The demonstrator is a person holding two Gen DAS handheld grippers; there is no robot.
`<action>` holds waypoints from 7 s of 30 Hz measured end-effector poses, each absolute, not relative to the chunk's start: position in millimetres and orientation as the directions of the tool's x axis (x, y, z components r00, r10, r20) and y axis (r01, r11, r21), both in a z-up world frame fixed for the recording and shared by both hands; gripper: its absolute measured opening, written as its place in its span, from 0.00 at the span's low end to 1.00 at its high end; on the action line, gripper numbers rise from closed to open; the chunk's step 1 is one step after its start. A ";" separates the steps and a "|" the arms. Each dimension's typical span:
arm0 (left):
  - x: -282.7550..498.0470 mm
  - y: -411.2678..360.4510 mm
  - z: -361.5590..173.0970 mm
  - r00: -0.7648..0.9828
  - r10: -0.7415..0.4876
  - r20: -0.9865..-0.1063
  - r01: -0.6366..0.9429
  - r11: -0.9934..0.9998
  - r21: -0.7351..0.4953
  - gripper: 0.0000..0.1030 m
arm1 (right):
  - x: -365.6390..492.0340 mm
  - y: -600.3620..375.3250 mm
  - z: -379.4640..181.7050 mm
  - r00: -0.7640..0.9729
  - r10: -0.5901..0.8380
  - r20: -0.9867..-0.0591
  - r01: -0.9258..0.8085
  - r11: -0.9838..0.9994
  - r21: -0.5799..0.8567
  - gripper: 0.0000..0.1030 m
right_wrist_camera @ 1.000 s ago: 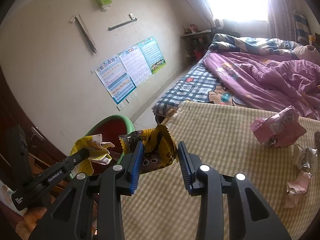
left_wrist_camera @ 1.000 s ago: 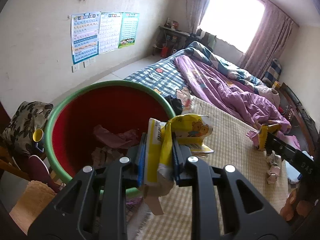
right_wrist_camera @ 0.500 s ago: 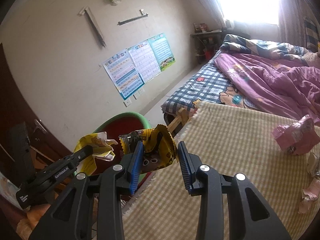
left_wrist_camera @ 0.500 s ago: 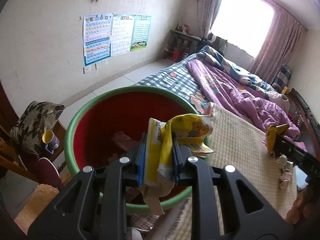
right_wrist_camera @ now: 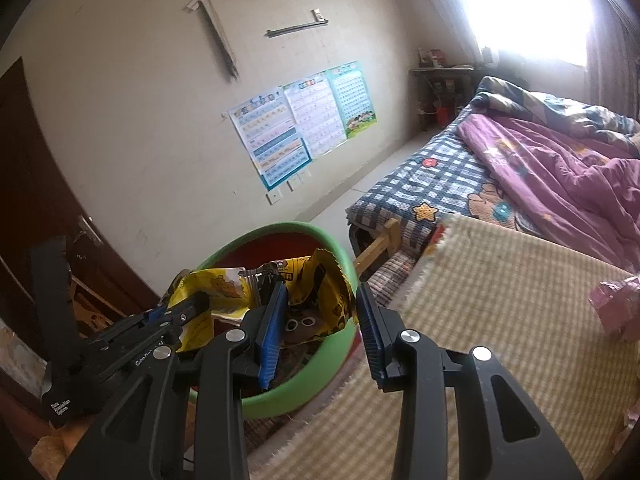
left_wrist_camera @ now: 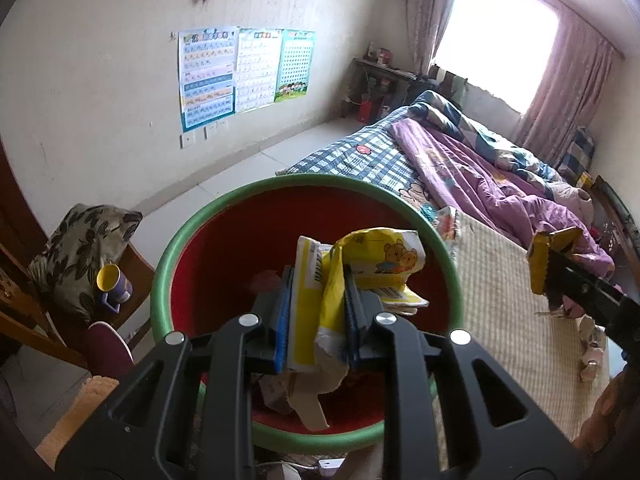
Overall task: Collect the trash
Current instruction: 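Carry both wrappers over the red bucket and open both grippers, then grasp the pink paper with the left gripper while the right grasps the white paper cup, then carry the pink paper and white cup toward the red bucket, then open the left gripper over the bucket while the right opens above it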
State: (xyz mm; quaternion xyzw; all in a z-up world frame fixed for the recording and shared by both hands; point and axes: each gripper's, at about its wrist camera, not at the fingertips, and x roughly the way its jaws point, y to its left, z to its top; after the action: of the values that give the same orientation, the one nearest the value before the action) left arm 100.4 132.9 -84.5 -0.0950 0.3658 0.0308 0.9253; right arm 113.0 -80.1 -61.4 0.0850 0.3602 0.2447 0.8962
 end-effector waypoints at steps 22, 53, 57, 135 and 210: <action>108.2 143.7 -92.7 0.700 0.066 -0.711 -0.184 0.979 -0.090 0.34 | 130.6 -28.3 -77.7 0.567 0.539 -0.623 -0.454 0.836 0.310 0.45; 73.9 98.4 -88.8 0.741 0.188 -0.644 -0.188 0.980 0.069 0.62 | 71.7 -387.5 -119.9 0.649 -0.120 -0.751 0.324 0.937 0.131 0.60; 62.2 70.7 -83.0 0.743 0.103 -0.661 -0.128 0.992 0.010 0.65 | 77.0 -405.2 -147.8 0.598 -0.075 -0.798 0.309 0.940 0.144 0.52; 27.9 -121.9 -84.7 0.581 -0.370 -0.725 0.366 0.914 -0.173 0.44 | -8.2 -368.1 -111.5 0.656 0.209 -0.726 0.144 0.909 0.391 0.17; 64.5 98.7 -69.2 0.745 -0.010 -0.667 -0.094 0.988 -0.119 0.44 | 69.2 -142.7 -66.6 0.605 0.469 -0.643 -0.284 0.882 0.376 0.18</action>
State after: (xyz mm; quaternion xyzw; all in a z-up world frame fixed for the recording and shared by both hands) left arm 64.5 98.7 -69.2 -0.0725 0.3566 0.0225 0.9312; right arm 69.2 -142.7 -66.6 0.1184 0.3905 0.2120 0.8880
